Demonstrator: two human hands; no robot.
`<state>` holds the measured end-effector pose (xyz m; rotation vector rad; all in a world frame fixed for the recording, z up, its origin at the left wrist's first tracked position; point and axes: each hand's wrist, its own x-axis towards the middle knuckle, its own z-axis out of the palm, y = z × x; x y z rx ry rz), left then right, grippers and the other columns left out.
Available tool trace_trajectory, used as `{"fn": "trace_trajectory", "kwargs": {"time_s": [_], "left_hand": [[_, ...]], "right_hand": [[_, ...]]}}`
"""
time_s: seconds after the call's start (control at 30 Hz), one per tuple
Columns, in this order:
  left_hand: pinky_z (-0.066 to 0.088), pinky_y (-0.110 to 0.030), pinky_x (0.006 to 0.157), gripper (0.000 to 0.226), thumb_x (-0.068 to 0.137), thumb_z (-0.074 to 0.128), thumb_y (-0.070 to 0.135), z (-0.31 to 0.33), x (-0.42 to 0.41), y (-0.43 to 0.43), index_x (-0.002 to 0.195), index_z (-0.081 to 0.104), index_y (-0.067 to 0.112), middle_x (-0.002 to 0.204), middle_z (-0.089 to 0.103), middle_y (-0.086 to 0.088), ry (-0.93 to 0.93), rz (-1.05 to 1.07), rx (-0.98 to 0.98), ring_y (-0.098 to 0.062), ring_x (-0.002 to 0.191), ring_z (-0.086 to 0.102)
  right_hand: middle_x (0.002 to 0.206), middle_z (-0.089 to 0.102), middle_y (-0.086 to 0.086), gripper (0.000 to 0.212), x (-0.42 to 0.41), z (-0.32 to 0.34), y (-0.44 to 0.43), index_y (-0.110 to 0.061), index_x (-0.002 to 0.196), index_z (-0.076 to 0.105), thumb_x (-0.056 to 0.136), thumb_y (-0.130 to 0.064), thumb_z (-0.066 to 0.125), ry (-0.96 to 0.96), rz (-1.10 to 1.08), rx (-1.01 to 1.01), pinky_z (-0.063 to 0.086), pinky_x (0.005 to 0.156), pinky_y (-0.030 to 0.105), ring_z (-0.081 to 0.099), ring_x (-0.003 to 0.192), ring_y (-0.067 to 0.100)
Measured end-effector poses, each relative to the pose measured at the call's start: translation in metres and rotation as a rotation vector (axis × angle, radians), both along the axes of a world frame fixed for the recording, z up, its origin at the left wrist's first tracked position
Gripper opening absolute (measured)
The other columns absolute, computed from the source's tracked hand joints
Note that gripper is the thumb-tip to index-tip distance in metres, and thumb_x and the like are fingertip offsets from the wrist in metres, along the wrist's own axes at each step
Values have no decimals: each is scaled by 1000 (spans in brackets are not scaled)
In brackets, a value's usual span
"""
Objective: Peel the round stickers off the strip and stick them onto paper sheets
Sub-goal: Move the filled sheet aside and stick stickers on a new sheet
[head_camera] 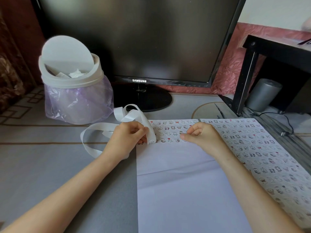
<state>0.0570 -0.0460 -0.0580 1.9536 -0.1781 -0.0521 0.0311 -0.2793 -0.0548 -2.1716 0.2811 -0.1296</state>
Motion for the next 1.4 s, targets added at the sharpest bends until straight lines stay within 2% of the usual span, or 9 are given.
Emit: {"fn": "trace_trajectory", "kwargs": {"time_s": [0.5, 0.6, 0.7, 0.8, 0.87, 0.93, 1.03, 1.2, 1.4], "left_hand": [[57, -34, 79, 19, 91, 61, 22, -2, 1, 2, 76, 69, 15, 72, 71, 0, 10, -3, -4, -13, 65, 65], [56, -31, 76, 20, 91, 60, 20, -1, 1, 1, 77, 68, 10, 67, 70, 1, 3, -1, -21, -12, 62, 64], [57, -28, 69, 21, 93, 59, 18, 2, -1, 0, 77, 66, 7, 64, 69, 0, -13, 1, -66, -13, 59, 65], [54, -25, 54, 21, 94, 57, 16, 10, -5, 0, 77, 64, 6, 66, 70, -1, -63, -20, -135, -15, 58, 65], [49, -22, 47, 20, 94, 55, 15, 15, -9, 0, 77, 63, 8, 65, 70, 0, -97, -40, -176, -15, 56, 66], [48, -23, 46, 19, 94, 55, 16, 18, -10, 0, 78, 63, 10, 64, 70, 0, -113, -57, -206, -16, 58, 67], [50, -28, 48, 17, 94, 55, 16, 19, -11, 0, 81, 63, 8, 63, 70, 0, -102, -80, -244, -16, 58, 67], [51, -26, 50, 17, 94, 55, 15, 21, -14, -3, 84, 64, 4, 66, 71, -3, -57, -125, -314, -14, 59, 67], [52, -21, 50, 17, 94, 55, 12, 24, -19, -6, 80, 62, 6, 60, 68, 1, -47, -150, -353, -11, 55, 65]], "right_hand": [[71, 60, -1, 17, 2, -2, -5, -19, 79, 60, 77, -13, 76, 16, 42, -12, 38, 58, 23, 54, 63, 10], [71, 61, -1, 16, 3, -1, -4, -21, 76, 60, 82, -11, 70, -5, 36, -5, 38, 61, 24, 52, 61, 9], [73, 63, -2, 14, 1, 9, 6, -24, 75, 62, 82, -14, 69, -148, 43, 54, 42, 63, 27, 52, 63, 12], [72, 63, -9, 11, -7, 19, 27, -22, 79, 64, 85, -14, 68, -257, 202, 123, 42, 57, 19, 55, 63, 7], [75, 65, -11, 6, -11, 22, 40, -21, 84, 66, 86, -16, 68, -280, 312, 139, 45, 62, 22, 58, 71, 7], [79, 67, -8, 5, -14, 22, 48, -18, 86, 67, 84, -16, 70, -294, 372, 166, 48, 69, 32, 61, 77, 11], [81, 68, -4, 9, -16, 21, 55, -15, 85, 66, 80, -13, 74, -305, 418, 206, 49, 75, 30, 62, 80, 11], [76, 65, -2, 16, -17, 23, 56, -18, 83, 66, 79, -4, 73, -270, 373, 326, 49, 58, 25, 58, 72, 9], [73, 64, -5, 14, -18, 22, 58, -18, 79, 66, 79, -7, 74, -255, 359, 307, 44, 50, 23, 57, 71, 9]]}}
